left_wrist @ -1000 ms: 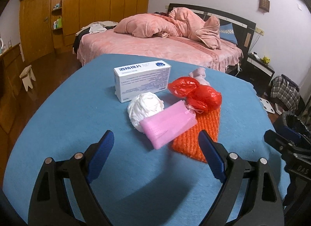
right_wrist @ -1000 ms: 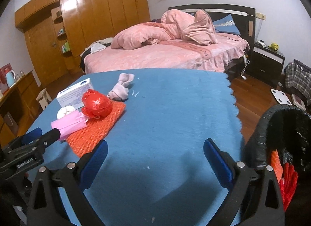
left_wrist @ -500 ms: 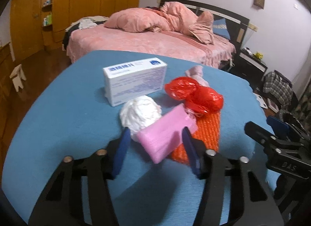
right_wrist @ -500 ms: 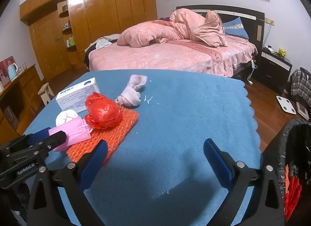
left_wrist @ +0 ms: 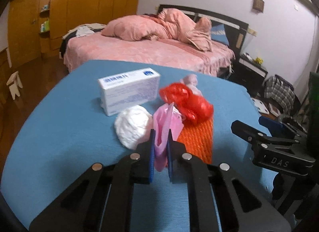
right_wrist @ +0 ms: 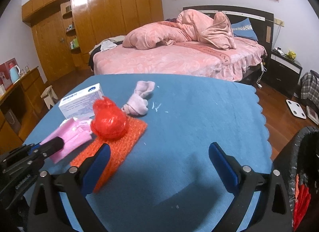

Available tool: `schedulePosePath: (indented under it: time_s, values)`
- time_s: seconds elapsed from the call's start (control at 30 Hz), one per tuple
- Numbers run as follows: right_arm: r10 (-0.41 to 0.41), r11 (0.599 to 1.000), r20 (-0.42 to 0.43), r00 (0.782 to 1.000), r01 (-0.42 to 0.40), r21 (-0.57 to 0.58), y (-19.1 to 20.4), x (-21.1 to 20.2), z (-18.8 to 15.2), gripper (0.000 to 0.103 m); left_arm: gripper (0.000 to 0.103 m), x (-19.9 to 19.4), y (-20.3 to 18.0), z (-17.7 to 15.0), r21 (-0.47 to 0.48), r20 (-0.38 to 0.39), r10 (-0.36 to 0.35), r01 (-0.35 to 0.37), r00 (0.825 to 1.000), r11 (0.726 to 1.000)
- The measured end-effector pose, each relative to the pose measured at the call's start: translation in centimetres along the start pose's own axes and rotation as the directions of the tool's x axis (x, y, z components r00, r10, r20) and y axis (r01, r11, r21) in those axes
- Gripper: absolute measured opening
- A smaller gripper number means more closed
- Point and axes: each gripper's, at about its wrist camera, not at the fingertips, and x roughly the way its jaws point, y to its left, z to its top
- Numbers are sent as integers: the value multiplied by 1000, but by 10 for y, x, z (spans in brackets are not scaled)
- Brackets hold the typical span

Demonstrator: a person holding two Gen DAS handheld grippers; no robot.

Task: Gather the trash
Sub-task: 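Grasp the pink face mask with the left tool and lift it, then grasp the red plastic bag on orange mesh with the right tool while the left tool holds the mask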

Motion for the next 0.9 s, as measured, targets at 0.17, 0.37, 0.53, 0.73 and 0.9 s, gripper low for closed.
schedulePosePath:
  time_s: [0.17,0.37,0.53,0.73,0.9]
  values:
    - [22,1000,9,1000,-22,-7,10,4,8,97,9,-12,8,3,-21,36,40,-40,999,999]
    - [51,998,13,999,-50,-35,28,14,18,97,9,-18,17,3,-47,72,127,-124,989,991]
    - [81,995,13,997,-81,-56,44,19,22,94,10,-17,21,0,-70,73,158,-153,985,986]
    - [103,990,-31,994,-105,-89,60,36,22,81,10,-16,20,-2,-54,70,155,-151,985,987]
    - [106,988,-69,992,-113,-107,67,46,15,63,10,-15,20,-3,-56,64,154,-151,986,987]
